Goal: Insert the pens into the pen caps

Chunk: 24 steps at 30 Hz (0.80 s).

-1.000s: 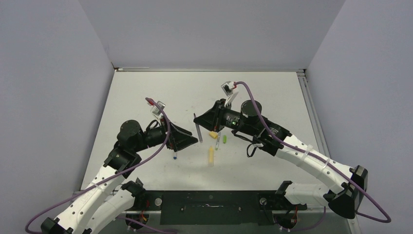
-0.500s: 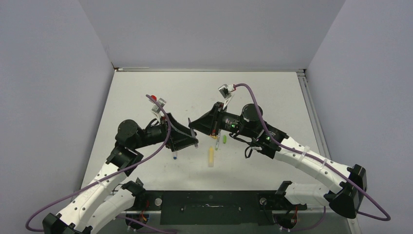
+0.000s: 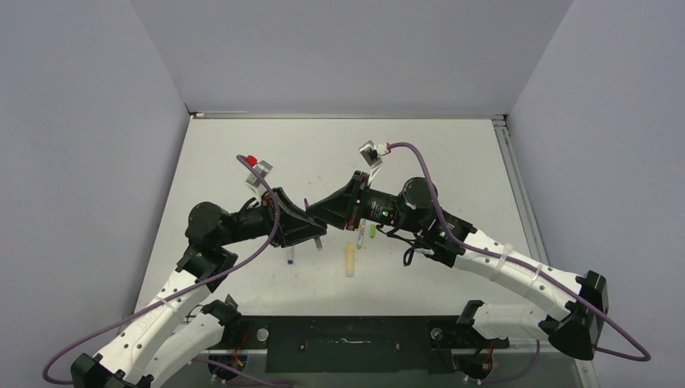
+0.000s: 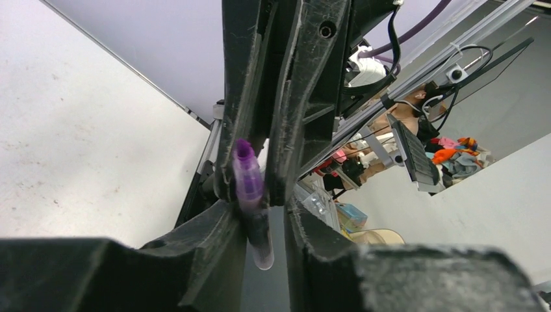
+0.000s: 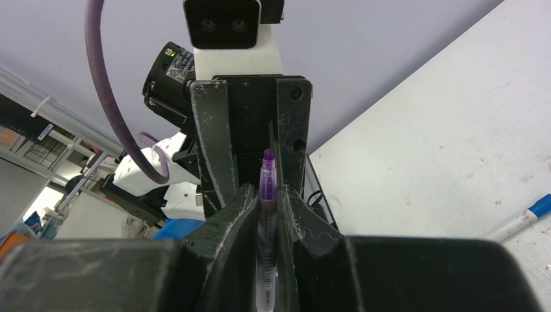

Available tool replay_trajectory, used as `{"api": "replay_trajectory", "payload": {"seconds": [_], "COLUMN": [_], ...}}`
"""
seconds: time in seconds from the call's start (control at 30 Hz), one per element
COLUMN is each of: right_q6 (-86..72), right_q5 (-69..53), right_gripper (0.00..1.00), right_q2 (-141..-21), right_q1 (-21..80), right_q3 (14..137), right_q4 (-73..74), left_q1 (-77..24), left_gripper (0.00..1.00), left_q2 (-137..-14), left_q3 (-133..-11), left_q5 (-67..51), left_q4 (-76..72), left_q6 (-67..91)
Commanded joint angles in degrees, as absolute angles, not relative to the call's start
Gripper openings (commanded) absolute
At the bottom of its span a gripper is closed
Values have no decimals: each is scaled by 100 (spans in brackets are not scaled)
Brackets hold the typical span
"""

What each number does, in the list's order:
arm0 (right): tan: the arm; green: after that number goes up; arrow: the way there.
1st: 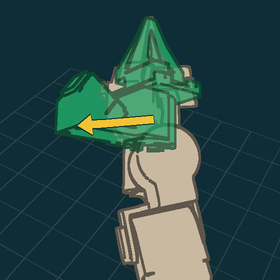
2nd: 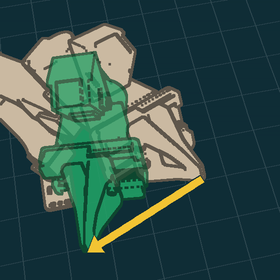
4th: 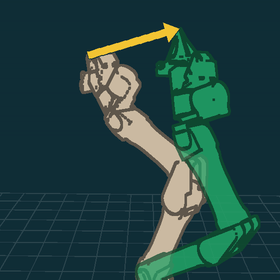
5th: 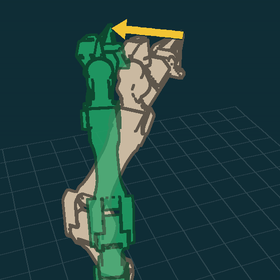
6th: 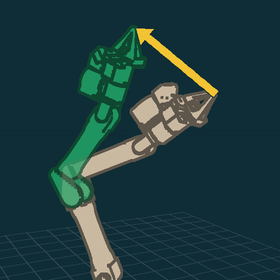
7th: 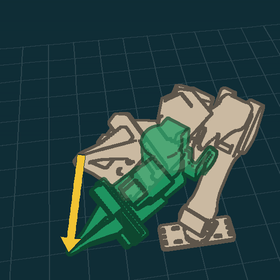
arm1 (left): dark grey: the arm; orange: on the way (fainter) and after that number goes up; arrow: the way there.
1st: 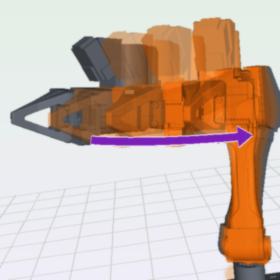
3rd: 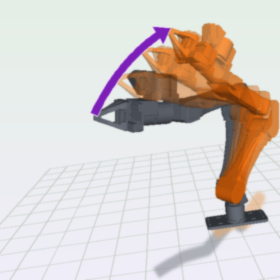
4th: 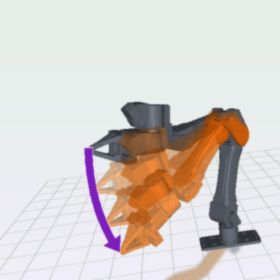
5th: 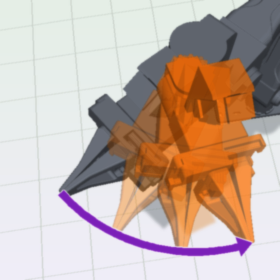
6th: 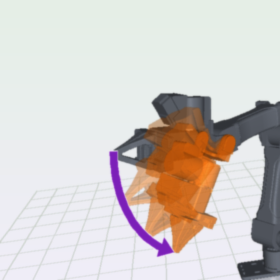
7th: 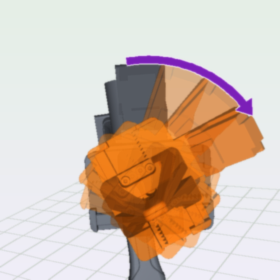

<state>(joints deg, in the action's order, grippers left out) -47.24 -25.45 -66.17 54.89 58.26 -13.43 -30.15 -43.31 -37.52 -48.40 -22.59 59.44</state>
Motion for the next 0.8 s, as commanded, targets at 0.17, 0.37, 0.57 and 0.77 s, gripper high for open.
{"api": "replay_trajectory", "payload": {"seconds": [0.17,0.37,0.57,0.77], "right_q6": [-4565,-4385,-4002,-3446], "right_q5": [-2287,-2174,-1970,-1485], "right_gripper": [5,5,31,51], "right_q2": [-6336,-6286,-6286,-6278], "right_q1": [5673,5738,5739,5732], "right_q3": [5817,5897,6177,6548], "right_q4": [-1737,-1532,-971,-90], "left_q1": [-2980,-2979,-2943,-2875], "left_gripper": [0,0,0,0], "left_q2": [-4243,-4195,-4102,-4036], "left_q3": [-3740,-3731,-3809,-4022], "left_q5": [-4925,-4872,-4788,-4494], "left_q4": [-2795,-2660,-1787,-283], "left_q6": [6081,6003,5429,4298]}}
